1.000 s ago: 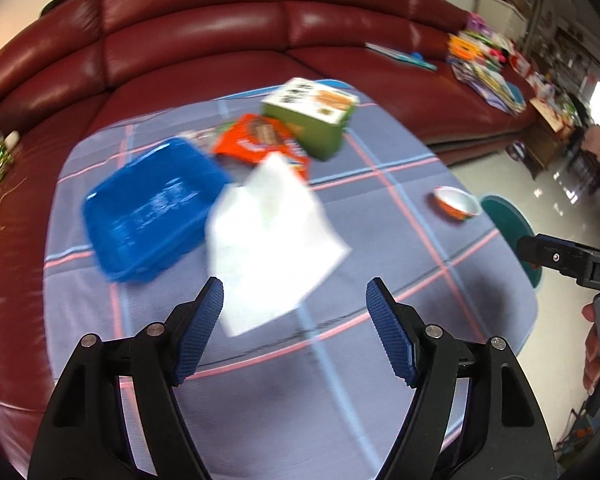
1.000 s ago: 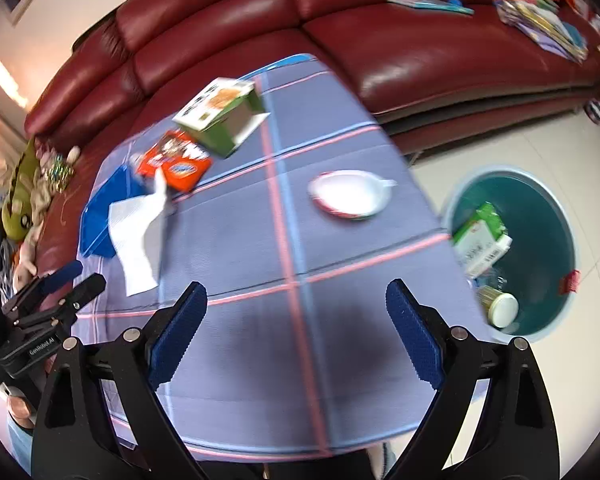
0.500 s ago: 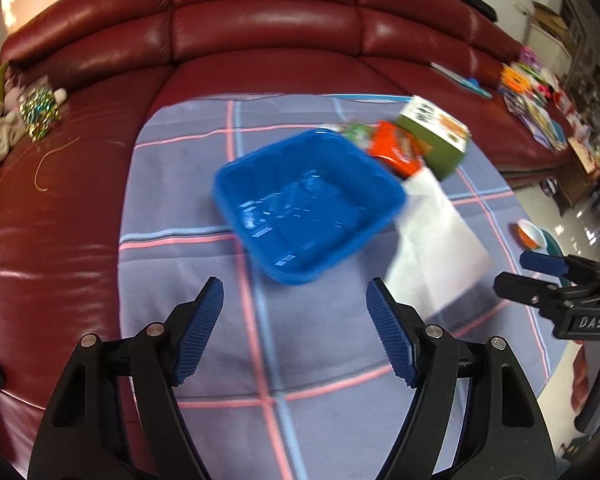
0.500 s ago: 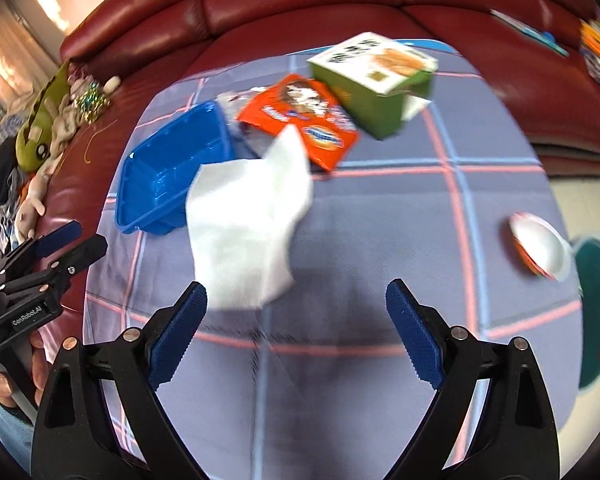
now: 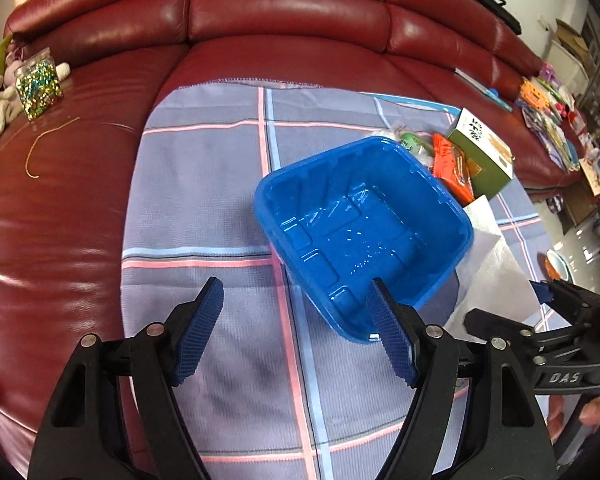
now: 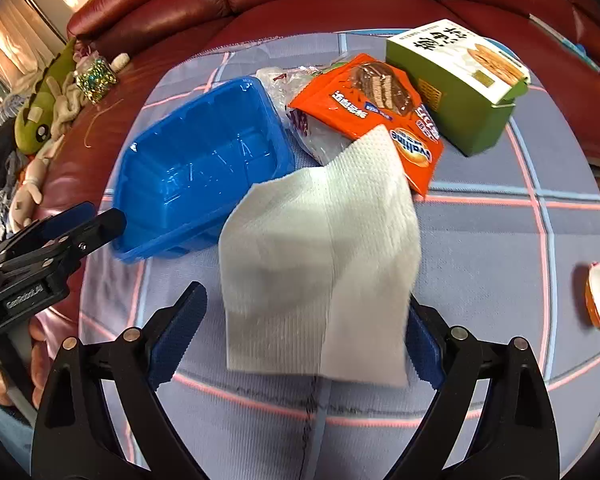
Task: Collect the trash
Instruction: 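Grasp the blue plastic tray with the left tool while the right tool grasps the paper towel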
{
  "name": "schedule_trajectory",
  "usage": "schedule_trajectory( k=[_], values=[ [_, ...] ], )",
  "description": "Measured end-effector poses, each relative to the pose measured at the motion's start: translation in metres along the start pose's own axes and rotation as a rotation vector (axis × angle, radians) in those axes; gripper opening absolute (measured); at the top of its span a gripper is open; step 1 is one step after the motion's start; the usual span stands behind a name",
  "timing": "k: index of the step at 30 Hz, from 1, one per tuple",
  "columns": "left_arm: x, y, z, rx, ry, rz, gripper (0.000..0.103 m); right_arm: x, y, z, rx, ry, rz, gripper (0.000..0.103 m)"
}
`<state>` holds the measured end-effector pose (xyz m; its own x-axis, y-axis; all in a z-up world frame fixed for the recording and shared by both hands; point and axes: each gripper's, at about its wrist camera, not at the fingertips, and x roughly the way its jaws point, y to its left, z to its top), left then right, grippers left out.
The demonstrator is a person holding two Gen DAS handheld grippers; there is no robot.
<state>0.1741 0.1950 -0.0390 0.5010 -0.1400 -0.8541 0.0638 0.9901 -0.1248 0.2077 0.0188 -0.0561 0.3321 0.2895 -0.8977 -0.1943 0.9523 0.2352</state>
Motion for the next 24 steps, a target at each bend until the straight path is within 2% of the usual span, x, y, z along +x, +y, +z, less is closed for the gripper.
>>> schedule_trajectory(
  k=[5, 6, 7, 8, 10, 15, 19, 20, 22, 24],
  values=[
    [0.011, -0.003, 0.003, 0.006, 0.018, 0.002, 0.075, 0.011, -0.001, 0.005, -0.002, -0.015, -0.018, 0.086],
    [0.013, -0.003, 0.005, 0.002, 0.025, -0.001, 0.075, 0.012, -0.002, 0.005, -0.008, -0.02, -0.022, 0.078],
    [0.016, -0.003, 0.006, -0.003, 0.03, -0.005, 0.075, 0.012, -0.003, 0.004, -0.012, -0.021, -0.015, 0.059],
    [0.017, -0.003, 0.007, -0.006, 0.031, -0.006, 0.075, 0.014, -0.004, 0.005, -0.016, -0.012, -0.008, 0.049],
    [0.021, -0.006, 0.01, -0.004, 0.036, -0.003, 0.075, 0.013, -0.009, 0.003, -0.013, -0.007, -0.017, 0.017],
    [0.031, -0.011, 0.013, 0.004, 0.046, 0.023, 0.075, 0.004, -0.025, 0.0, 0.009, -0.009, -0.02, 0.011],
    [0.04, -0.013, 0.013, -0.003, 0.061, 0.051, 0.075, -0.004, -0.035, -0.004, 0.017, -0.007, -0.033, 0.01],
    [0.041, -0.013, 0.012, -0.004, 0.064, 0.056, 0.071, -0.007, -0.039, -0.006, 0.022, -0.006, -0.034, 0.01],
    [0.046, -0.014, 0.012, -0.004, 0.085, 0.053, 0.056, -0.009, -0.045, -0.009, 0.032, -0.001, -0.03, 0.01],
    [0.05, -0.015, 0.01, -0.015, 0.105, 0.023, 0.034, -0.012, -0.051, -0.011, 0.039, -0.002, -0.034, 0.01]
  ],
)
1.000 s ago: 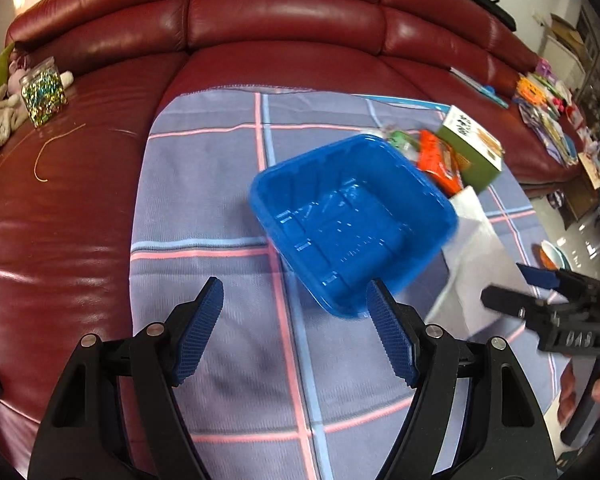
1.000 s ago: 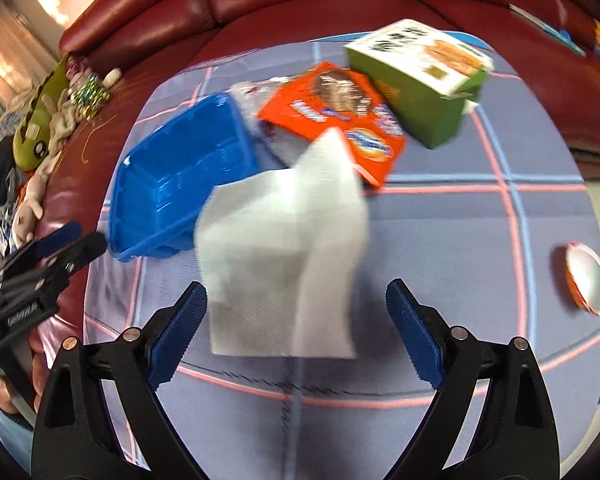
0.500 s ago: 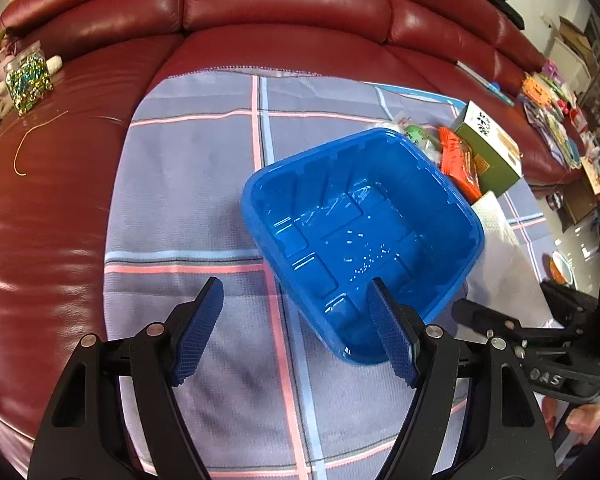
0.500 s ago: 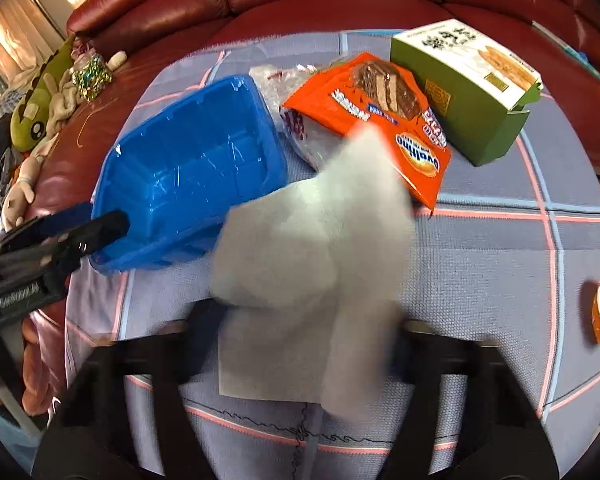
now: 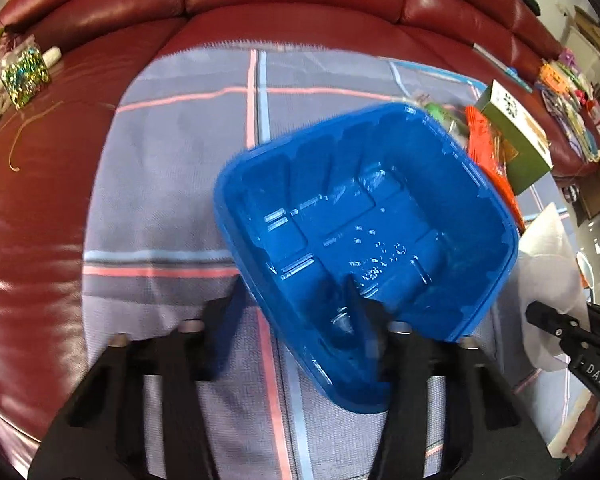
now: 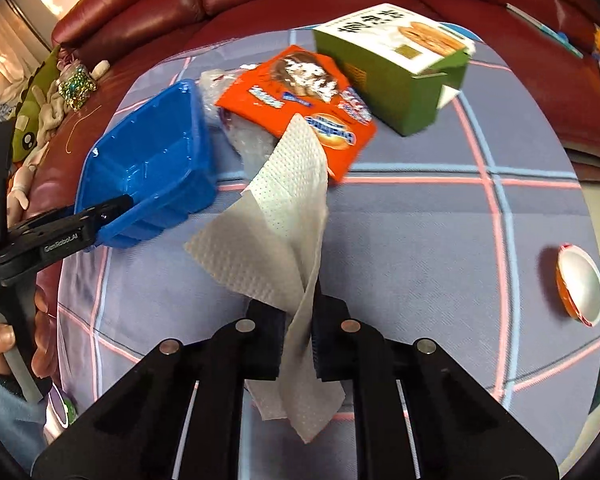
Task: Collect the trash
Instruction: 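Grasp the blue plastic tray with the left tool while the right tool grasps the paper towel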
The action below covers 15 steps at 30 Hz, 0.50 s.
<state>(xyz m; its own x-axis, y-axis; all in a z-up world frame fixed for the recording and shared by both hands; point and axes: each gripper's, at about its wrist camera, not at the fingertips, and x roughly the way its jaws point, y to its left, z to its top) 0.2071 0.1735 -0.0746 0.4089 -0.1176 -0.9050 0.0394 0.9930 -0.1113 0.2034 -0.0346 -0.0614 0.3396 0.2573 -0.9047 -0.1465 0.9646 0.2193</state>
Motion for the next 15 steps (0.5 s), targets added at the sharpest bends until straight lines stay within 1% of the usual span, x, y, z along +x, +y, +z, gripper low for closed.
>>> schedule_trajectory(
  k=[1, 3, 4, 5, 6, 10, 15],
  values=[
    [0.0, 0.0, -0.001, -0.003, 0.004, -0.01, 0.032, -0.001, -0.003, -0.001, 0.002, 0.0, -0.001, 0.01],
    [-0.003, -0.006, -0.003, 0.01, -0.007, 0.043, 0.015, -0.005, -0.009, -0.005, 0.01, -0.002, 0.0, 0.01],
    [-0.005, -0.008, -0.005, 0.014, -0.008, 0.057, 0.013, -0.007, -0.012, -0.006, 0.012, -0.006, 0.0, 0.01],
    [-0.007, -0.009, -0.006, 0.008, -0.011, 0.055, 0.011, -0.01, -0.015, -0.008, 0.015, -0.01, -0.002, 0.01],
    [-0.011, -0.011, -0.008, 0.004, -0.019, 0.053, 0.01, -0.011, -0.016, -0.009, 0.018, -0.013, -0.003, 0.01],
    [-0.03, -0.023, -0.019, 0.036, -0.074, 0.107, 0.01, -0.021, -0.026, -0.015, 0.034, -0.028, 0.006, 0.01],
    [-0.042, -0.042, -0.027, 0.061, -0.08, 0.092, 0.01, -0.039, -0.042, -0.022, 0.055, -0.056, 0.016, 0.01]
  ],
)
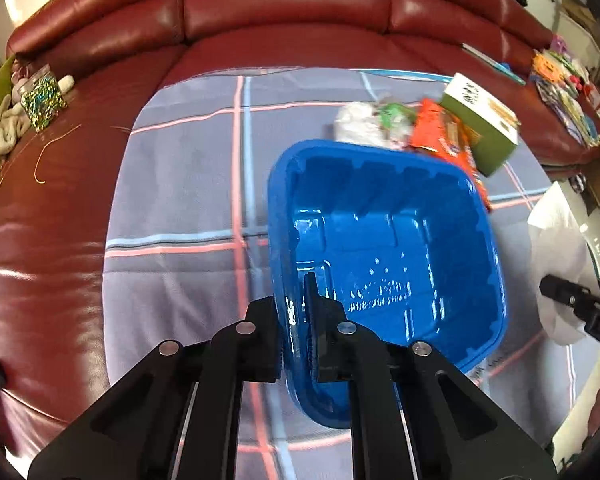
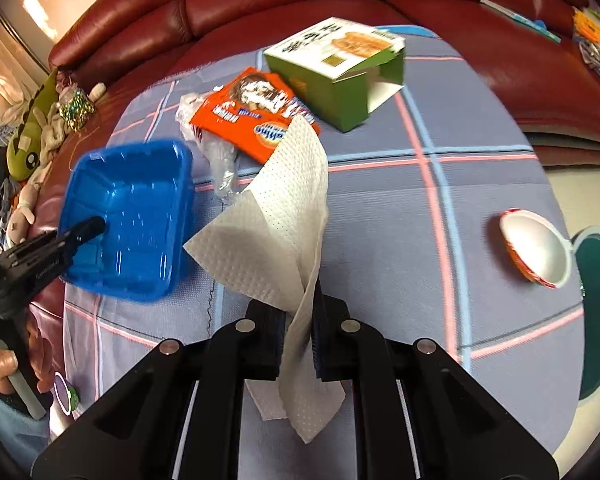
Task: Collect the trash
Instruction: 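Grasp the blue plastic tray with the left tool while the right tool grasps the paper towel, then carry tray and paper towel over the teal bin and open both tools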
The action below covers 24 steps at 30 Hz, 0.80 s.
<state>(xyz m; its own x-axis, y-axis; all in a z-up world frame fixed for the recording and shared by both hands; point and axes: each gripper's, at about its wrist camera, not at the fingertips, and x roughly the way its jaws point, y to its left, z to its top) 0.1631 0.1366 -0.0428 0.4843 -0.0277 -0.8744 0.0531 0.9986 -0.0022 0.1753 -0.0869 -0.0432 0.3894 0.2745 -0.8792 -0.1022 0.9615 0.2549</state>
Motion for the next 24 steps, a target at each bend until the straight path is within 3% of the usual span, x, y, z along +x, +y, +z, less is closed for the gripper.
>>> schedule_trajectory(
  k=[12, 24],
  values=[
    [-0.042, -0.058, -0.007, 0.064, -0.052, -0.055, 0.01, -0.054, -0.047, -0.016, 0.068, -0.086, 0.02, 0.01],
    [-0.075, -0.158, 0.006, 0.205, -0.108, -0.128, 0.01, -0.114, -0.13, -0.04, 0.193, -0.198, -0.008, 0.01]
  ],
)
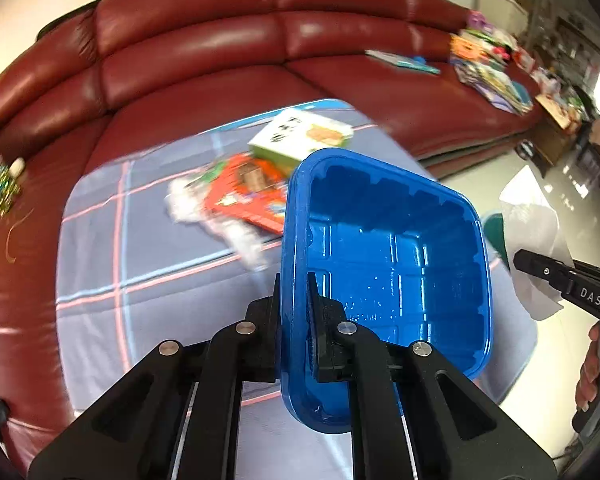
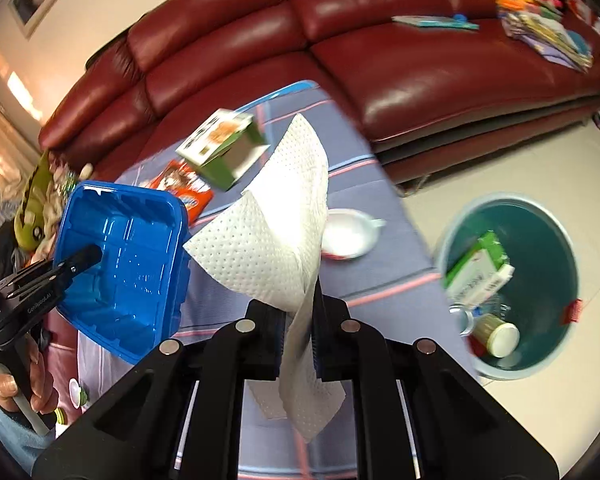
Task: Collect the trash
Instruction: 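Carry tray and paper towel over the teal bin and open both tools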
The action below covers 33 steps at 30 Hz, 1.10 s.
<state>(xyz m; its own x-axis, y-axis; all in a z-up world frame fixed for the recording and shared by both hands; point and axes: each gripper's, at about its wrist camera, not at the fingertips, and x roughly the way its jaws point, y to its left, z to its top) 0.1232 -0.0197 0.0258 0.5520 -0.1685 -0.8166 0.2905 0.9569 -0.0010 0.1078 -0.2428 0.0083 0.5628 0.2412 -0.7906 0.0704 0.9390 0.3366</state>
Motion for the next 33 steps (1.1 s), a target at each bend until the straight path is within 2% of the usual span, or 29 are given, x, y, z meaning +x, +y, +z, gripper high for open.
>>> schedule_trajectory(
  k=[5, 8, 16, 26, 33],
  values=[
    [0.0, -0.055, 0.017, 0.083, -0.017, -0.049, 0.01, -0.029, -0.048, -0.003, 0.064, -0.058, -0.047, 0.01],
    [0.003, -0.092, 0.026, 0.133, -0.023, -0.074, 0.01, -0.052, -0.09, -0.009, 0.128, -0.098, -0.086, 0.01],
    [0.026, -0.195, 0.043, 0.272, -0.005, -0.145, 0.01, -0.092, -0.177, -0.027, 0.271, -0.161, -0.152, 0.01],
    [0.089, -0.299, 0.04, 0.413, 0.081, -0.191, 0.01, -0.097, -0.235, -0.042, 0.359, -0.155, -0.196, 0.01],
    [0.136, -0.342, 0.033, 0.479, 0.149, -0.202, 0.011, -0.085, -0.26, -0.041, 0.391, -0.123, -0.217, 0.01]
  ],
)
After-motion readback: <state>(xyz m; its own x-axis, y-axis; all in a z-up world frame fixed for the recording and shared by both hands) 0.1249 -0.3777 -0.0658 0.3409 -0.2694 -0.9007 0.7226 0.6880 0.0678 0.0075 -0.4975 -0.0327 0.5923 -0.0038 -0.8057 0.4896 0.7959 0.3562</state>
